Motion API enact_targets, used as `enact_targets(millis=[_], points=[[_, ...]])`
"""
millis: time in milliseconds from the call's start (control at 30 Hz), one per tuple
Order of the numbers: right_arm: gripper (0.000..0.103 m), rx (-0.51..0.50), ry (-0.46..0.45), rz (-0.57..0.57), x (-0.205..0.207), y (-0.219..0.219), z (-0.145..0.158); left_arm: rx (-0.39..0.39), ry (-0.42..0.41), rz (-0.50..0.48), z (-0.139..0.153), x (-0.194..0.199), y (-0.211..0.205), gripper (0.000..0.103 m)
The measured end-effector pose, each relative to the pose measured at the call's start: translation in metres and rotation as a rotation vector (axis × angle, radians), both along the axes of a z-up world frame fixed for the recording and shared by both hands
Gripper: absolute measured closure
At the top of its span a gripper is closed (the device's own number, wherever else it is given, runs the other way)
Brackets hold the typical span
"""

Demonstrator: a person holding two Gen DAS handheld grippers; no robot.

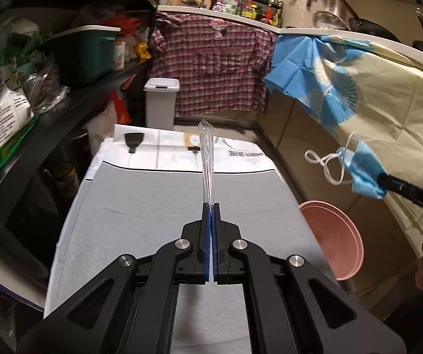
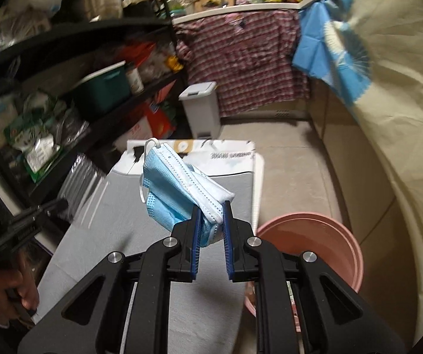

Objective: Collect trash
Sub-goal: 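Lift and carry the mask and clear tube over the pink bin with both grippers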

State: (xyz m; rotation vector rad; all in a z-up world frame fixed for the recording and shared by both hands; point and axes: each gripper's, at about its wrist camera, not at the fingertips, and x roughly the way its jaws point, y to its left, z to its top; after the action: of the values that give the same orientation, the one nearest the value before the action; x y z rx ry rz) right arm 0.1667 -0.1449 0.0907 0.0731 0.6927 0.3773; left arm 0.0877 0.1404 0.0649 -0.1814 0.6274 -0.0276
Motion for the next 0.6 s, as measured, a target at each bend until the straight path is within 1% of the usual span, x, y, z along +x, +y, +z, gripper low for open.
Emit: enact_targets(millis=[133,267,400,533,600], points=[[0.089,-0.012,-0.033,-0.054,-0.009,-0.023,0.008,-0.002,-0.003,-0.035,0.003,-0.003,-0.017,0.102],[0.089,0.000,-0.039,-0.109,-0.014,-0.047,0.008,-0.002,-0.006,-0.070,0.004,-0.006,-0.034,0.102],[0.089,0.032,-0.019,-0.188,-0.011,-0.073,-0.002,-0.004,-0.004,-0.104,0.004,-0.005,-0.050,0.102],[0.089,0.048,0.004,-0.242,-0.007,-0.091,-0.012,-0.009,0.003,-0.135,0.001,-0.001,-0.067,0.102],[0.089,0.034,0.006,-0.268,-0.004,-0.097,-0.016,-0.012,0.008,-0.154,-0.001,0.002,-0.077,0.102]])
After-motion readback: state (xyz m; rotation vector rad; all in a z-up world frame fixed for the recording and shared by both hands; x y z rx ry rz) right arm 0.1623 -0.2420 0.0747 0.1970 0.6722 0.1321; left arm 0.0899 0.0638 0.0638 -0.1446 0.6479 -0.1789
